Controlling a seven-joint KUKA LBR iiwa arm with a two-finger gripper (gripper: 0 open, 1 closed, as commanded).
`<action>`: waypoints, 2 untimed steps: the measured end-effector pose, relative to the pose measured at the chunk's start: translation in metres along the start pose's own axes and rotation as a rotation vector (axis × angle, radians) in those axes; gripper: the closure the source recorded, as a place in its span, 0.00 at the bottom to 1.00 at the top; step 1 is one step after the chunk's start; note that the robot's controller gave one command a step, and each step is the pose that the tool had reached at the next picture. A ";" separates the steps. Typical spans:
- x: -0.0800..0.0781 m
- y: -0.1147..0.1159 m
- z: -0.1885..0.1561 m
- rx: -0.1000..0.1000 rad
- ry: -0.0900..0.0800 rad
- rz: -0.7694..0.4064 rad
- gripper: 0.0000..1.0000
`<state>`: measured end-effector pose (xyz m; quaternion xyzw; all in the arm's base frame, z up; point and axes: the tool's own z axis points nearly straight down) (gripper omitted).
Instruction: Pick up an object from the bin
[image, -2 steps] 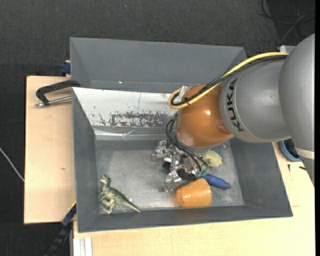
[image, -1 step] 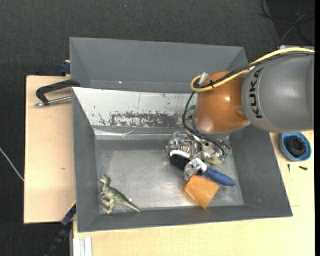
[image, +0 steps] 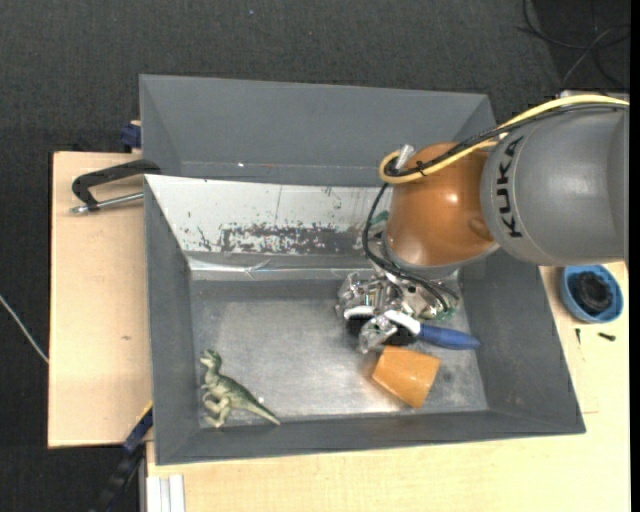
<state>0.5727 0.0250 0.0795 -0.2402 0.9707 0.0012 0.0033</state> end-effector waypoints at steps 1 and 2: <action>0.031 -0.020 -0.225 0.007 -0.005 -0.249 1.00; -0.006 -0.004 -0.229 0.000 0.000 -0.741 1.00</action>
Offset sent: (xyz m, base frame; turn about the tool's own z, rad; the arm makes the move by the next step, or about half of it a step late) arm -0.0218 -0.0328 0.2199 -0.2526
